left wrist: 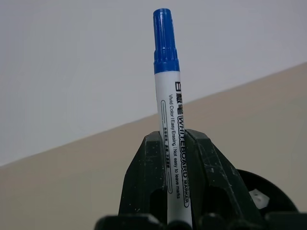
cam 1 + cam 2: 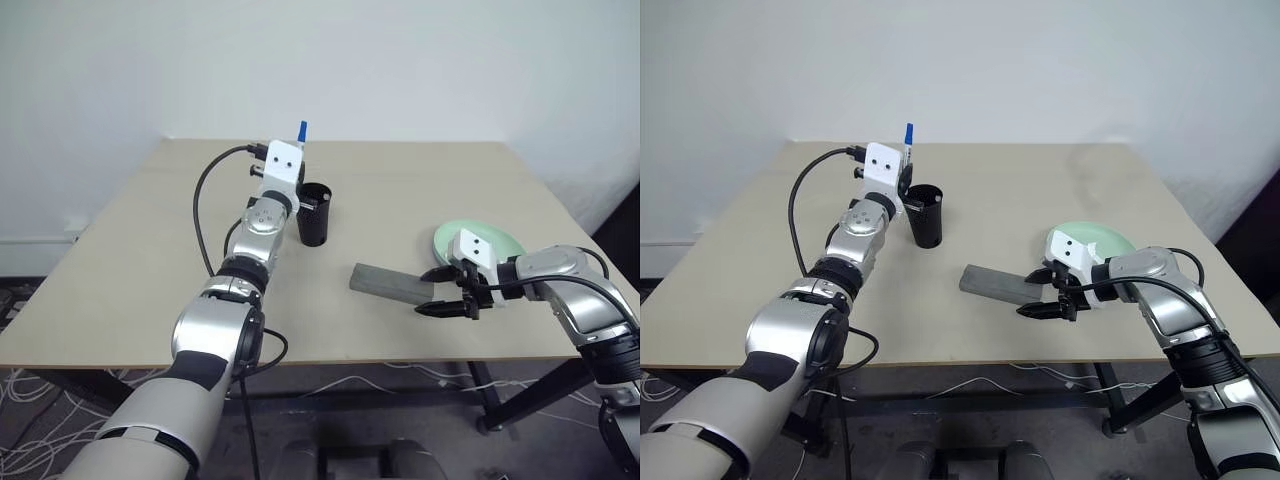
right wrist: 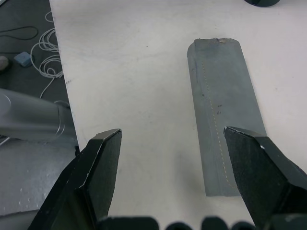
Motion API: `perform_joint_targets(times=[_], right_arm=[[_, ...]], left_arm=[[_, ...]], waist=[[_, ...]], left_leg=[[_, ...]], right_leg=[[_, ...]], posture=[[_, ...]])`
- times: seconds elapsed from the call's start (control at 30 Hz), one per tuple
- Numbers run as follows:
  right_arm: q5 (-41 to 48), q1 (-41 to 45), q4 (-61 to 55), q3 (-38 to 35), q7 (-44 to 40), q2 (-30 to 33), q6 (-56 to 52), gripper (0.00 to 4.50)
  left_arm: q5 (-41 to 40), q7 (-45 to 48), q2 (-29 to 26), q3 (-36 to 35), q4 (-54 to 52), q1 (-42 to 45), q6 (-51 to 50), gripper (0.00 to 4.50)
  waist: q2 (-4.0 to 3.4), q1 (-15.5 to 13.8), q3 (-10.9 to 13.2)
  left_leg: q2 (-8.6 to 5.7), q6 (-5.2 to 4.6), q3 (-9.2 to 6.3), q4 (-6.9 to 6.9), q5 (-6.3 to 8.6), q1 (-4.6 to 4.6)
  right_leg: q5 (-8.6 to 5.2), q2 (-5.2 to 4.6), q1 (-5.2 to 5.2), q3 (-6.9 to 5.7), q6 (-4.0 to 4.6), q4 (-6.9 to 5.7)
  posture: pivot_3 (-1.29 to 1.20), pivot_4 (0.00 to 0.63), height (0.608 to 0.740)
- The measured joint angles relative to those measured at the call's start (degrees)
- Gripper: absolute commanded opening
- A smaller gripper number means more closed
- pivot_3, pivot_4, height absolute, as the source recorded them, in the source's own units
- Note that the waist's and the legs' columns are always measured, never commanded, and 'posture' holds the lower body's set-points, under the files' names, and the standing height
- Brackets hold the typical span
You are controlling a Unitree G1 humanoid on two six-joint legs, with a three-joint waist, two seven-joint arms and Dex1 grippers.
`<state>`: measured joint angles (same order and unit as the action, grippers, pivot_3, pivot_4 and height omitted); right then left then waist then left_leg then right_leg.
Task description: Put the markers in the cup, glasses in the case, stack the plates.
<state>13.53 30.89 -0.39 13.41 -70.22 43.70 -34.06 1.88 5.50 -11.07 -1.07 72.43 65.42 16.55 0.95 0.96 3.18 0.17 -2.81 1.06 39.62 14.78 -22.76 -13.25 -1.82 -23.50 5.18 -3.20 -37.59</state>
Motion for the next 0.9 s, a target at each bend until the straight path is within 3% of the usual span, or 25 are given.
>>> perform_joint_targets(times=[0.57, 0.67, 0.9], right_arm=[[0.5, -0.14, -1.22, 0.0, 0.04, 0.02, -1.14, 3.7], [0.52, -0.14, -1.29, 0.0, 0.06, 0.02, -1.15, 3.7], [0.52, -0.14, -1.29, 0.0, 0.07, 0.02, -1.18, 3.7]], left_arm=[[0.73, -1.5, 1.9, -1.2, 1.33, 0.69, 0.3, 0.44], [0.7, -2.03, 2.0, -1.9, 1.84, 0.69, -0.2, 1.2], [1.7, -3.95, 1.94, -2.09, 2.25, 0.69, -0.24, 3.61]], waist=[[0.0, 0.1, 0.0], [0.0, 0.1, 0.0], [0.0, 0.1, 0.0]], left_leg=[[0.0, 0.0, -0.01, 0.0, 0.0, 0.01], [0.0, 0.0, 0.0, 0.0, 0.0, 0.0], [0.0, 0.0, -0.01, 0.0, 0.0, 0.01]], right_leg=[[0.0, 0.0, 0.0, 0.0, 0.0, -0.01], [0.0, 0.0, 0.0, 0.0, 0.0, -0.01], [0.0, 0.0, 0.0, 0.0, -0.01, -0.01]], posture=[[0.0, 0.0, 0.74], [0.0, 0.0, 0.74], [0.0, 0.0, 0.74]])
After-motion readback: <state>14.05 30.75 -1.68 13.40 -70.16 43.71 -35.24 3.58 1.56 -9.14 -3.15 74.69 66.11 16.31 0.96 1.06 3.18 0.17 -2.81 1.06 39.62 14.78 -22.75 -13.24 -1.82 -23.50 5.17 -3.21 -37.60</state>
